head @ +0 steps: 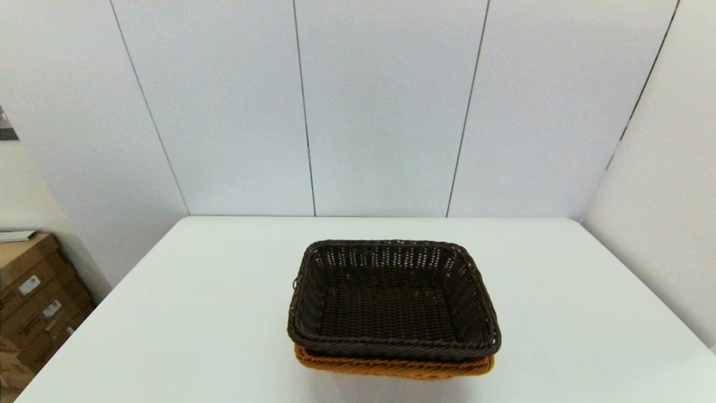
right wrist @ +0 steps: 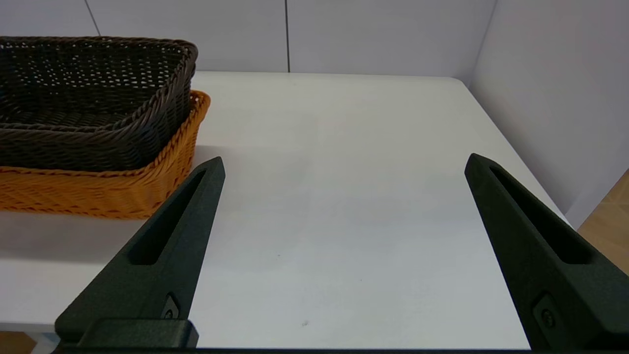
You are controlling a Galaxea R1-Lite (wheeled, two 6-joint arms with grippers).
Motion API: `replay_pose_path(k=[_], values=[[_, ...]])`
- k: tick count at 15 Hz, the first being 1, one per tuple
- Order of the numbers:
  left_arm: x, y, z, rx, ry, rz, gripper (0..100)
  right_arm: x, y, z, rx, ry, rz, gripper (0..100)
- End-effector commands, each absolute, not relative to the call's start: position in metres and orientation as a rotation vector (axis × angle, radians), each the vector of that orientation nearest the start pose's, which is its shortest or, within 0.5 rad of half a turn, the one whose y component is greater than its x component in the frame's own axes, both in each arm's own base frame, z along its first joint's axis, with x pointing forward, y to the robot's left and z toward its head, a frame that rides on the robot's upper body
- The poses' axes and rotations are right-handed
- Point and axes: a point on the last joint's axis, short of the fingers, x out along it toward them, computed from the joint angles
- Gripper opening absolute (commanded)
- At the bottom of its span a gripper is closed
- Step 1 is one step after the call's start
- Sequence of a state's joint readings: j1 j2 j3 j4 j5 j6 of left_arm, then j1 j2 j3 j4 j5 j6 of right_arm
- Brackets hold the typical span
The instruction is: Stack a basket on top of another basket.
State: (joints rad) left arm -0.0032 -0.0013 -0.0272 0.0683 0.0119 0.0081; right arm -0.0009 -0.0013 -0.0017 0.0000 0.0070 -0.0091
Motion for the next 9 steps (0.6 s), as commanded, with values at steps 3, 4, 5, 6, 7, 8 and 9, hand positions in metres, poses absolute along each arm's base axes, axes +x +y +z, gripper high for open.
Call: replay_pose_path(k=[3, 4, 5, 6, 7, 8, 9], values=[[-0.0252, 0.0004, 0.076, 0.008, 0.04, 0.009, 100, -0.023, 0.0001, 0.076, -0.009, -0.005, 0.006, 100], [-0.0252, 0.0004, 0.076, 0.008, 0.04, 0.009, 100, -0.0229, 0.0001, 0.0761, -0.009, -0.003, 0.006, 100], [-0.0252, 0.0004, 0.076, 0.008, 0.04, 0.009, 100, -0.0229, 0.0001, 0.0761, -0.009, -0.003, 0.006, 100], [-0.0252, 0.0004, 0.076, 0.008, 0.04, 0.009, 100, -0.0229, 0.0001, 0.0761, -0.009, -0.003, 0.006, 100], [-0.0252, 0.0004, 0.076, 0.008, 0.04, 0.009, 100, -0.023, 0.0001, 0.076, -0.009, -0.005, 0.006, 100], [-0.0252, 0.0004, 0.076, 0.008, 0.04, 0.009, 100, -0.0229, 0.0001, 0.0761, -0.009, -0.003, 0.006, 100], [-0.0252, 0.0004, 0.076, 0.008, 0.04, 0.009, 100, -0.0229, 0.0001, 0.0761, -0.009, -0.003, 0.006, 100]])
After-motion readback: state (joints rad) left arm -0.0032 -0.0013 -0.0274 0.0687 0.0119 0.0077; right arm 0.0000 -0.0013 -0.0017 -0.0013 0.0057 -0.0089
